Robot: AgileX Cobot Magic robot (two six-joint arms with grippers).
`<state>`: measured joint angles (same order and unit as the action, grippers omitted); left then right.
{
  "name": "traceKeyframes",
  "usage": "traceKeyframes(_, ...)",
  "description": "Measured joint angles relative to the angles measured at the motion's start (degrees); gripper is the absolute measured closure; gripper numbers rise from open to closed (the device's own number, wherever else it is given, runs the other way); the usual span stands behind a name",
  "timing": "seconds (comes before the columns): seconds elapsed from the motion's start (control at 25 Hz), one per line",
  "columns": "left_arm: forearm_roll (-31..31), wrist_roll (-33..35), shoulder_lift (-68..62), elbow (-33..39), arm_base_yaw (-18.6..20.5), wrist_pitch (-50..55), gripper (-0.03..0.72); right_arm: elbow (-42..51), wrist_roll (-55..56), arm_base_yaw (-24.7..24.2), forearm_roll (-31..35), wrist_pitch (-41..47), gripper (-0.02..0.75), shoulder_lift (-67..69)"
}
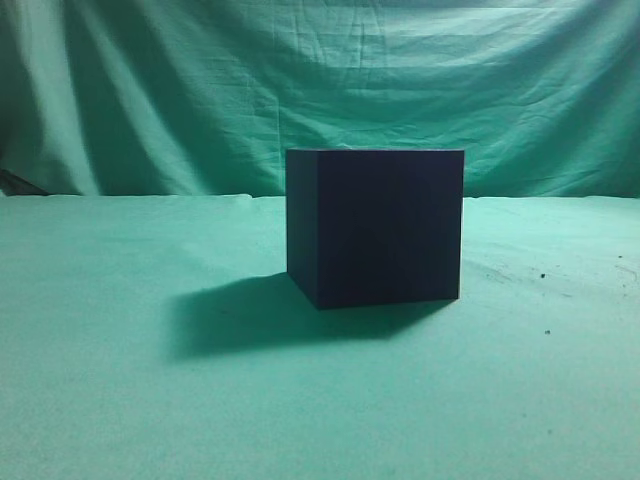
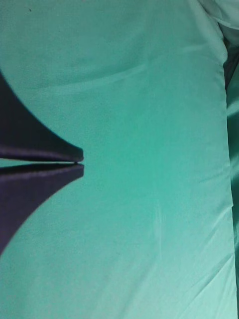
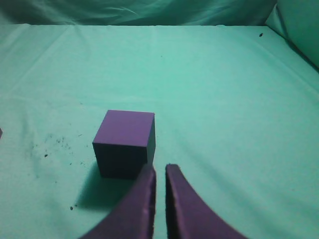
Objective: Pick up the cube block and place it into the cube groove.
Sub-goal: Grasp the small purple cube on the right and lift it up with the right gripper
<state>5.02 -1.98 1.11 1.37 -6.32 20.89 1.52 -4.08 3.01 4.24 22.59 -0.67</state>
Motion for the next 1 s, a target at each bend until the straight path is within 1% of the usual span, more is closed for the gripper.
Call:
traceKeyframes(0.16,0.0,0.0,0.0,0.0,0.0,0.0,0.688,0.0,0.0,0.0,0.0,-0.1,0.692,0.0)
traceKeyframes(0.28,0.0,0.0,0.0,0.0,0.0,0.0,0.688,0.1,0.0,0.0,0.6,-2.3,0.692,0.0)
traceKeyframes(0.4,0.0,0.0,0.0,0.0,0.0,0.0,0.688,0.1,0.8,0.0,6.2,-10.1,0.692,0.0)
traceKeyframes(0.48,0.0,0.0,0.0,0.0,0.0,0.0,0.688,0.1,1.5,0.0,13.1,-16.4,0.692,0.0)
traceKeyframes(0.52,0.0,0.0,0.0,0.0,0.0,0.0,0.688,0.1,1.5,0.0,15.2,-19.6,0.692,0.0)
traceKeyframes(0.64,0.0,0.0,0.0,0.0,0.0,0.0,0.688,0.1,1.8,0.0,18.0,-26.1,0.692,0.0)
traceKeyframes(0.68,0.0,0.0,0.0,0.0,0.0,0.0,0.688,0.0,2.0,0.0,18.5,-26.6,0.692,0.0)
traceKeyframes(0.76,0.0,0.0,0.0,0.0,0.0,0.0,0.688,-2.2,1.5,0.0,19.1,-23.8,0.692,0.0)
traceKeyframes(0.84,0.0,0.0,0.0,0.0,0.0,0.0,0.688,-6.9,-1.8,0.0,19.2,-19.9,0.692,0.8)
traceKeyframes(0.92,0.0,0.0,0.0,0.0,0.0,0.0,0.688,-11.7,-4.9,0.0,19.2,-14.8,0.692,4.2)
traceKeyframes(1.0,0.0,0.0,0.0,0.0,0.0,0.0,0.688,-16.5,-5.7,0.0,19.2,-8.8,0.692,9.4)
